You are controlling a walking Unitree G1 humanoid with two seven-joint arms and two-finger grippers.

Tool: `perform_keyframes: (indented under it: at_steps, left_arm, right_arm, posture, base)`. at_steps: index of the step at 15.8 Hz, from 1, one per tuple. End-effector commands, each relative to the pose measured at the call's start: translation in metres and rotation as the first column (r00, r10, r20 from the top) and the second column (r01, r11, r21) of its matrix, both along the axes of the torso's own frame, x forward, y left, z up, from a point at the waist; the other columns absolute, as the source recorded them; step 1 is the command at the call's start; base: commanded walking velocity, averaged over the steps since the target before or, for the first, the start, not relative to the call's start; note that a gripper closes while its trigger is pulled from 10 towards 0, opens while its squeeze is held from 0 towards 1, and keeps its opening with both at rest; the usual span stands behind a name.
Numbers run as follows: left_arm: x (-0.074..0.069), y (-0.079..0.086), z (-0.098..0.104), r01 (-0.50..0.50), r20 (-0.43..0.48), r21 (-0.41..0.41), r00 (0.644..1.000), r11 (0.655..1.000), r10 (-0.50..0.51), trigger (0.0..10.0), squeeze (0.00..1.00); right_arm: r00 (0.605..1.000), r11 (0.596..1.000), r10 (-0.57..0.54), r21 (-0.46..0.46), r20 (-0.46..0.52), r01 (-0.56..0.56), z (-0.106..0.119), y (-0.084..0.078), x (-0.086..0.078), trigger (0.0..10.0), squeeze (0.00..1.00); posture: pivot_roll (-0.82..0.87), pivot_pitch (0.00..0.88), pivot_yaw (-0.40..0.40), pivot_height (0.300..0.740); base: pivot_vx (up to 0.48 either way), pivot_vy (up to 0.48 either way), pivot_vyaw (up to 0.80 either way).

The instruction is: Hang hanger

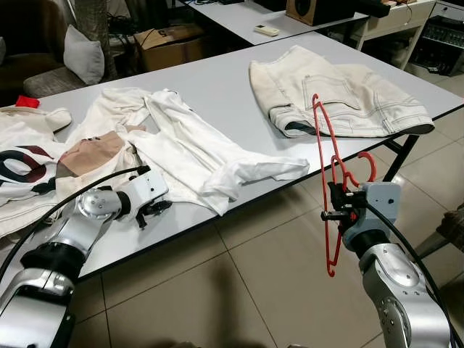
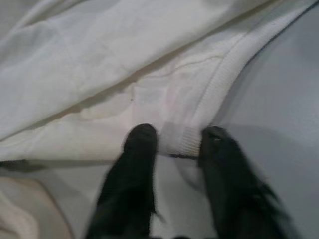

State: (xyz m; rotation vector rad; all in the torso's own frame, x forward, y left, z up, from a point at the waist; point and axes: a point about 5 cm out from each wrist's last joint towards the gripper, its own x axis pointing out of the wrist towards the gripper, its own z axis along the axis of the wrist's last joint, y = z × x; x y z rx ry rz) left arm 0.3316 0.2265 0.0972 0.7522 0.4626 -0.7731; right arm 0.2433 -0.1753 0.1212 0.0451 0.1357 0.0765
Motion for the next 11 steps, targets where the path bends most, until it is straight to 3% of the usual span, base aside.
perform_keyframes:
  at_steps: [1, 2, 5, 11]
  left_arm:
    - [-0.006, 0.000, -0.014, 0.007, -0.085, 0.019, 0.996, 1.000, -0.005, 1.0, 0.00]
    - [-0.006, -0.002, -0.017, 0.016, -0.104, 0.012, 0.994, 1.000, -0.015, 0.0, 0.00]
    - [-0.012, -0.004, -0.026, 0.049, -0.190, 0.010, 0.981, 0.999, -0.046, 0.0, 0.00]
    - [-0.007, -0.008, -0.021, 0.048, -0.176, -0.031, 0.983, 0.998, -0.052, 0.0, 0.00]
  right_arm:
    - [1.000, 1.000, 0.006, 0.007, 0.007, -0.006, 0.004, 0.001, 0.000, 10.0, 0.00]
    - [1.000, 1.000, 0.006, 0.006, 0.007, -0.006, 0.004, 0.001, 0.000, 10.0, 0.00]
    - [1.000, 1.000, 0.009, 0.006, 0.006, -0.009, 0.004, 0.001, 0.001, 10.0, 0.00]
    - [1.000, 1.000, 0.012, 0.004, 0.005, -0.012, 0.003, 0.002, 0.000, 10.0, 0.00]
  posture:
    - [-0.15, 0.000, 0.054, 0.740]
    - [-0.15, 0.000, 0.054, 0.740]
    - [-0.15, 0.000, 0.054, 0.740]
    - [-0.15, 0.000, 0.056, 0.740]
  base:
    - [0.000, 0.000, 0.00]
    - [0.000, 0.000, 0.00]
    - [0.000, 0.000, 0.00]
    - [0.000, 0.000, 0.00]
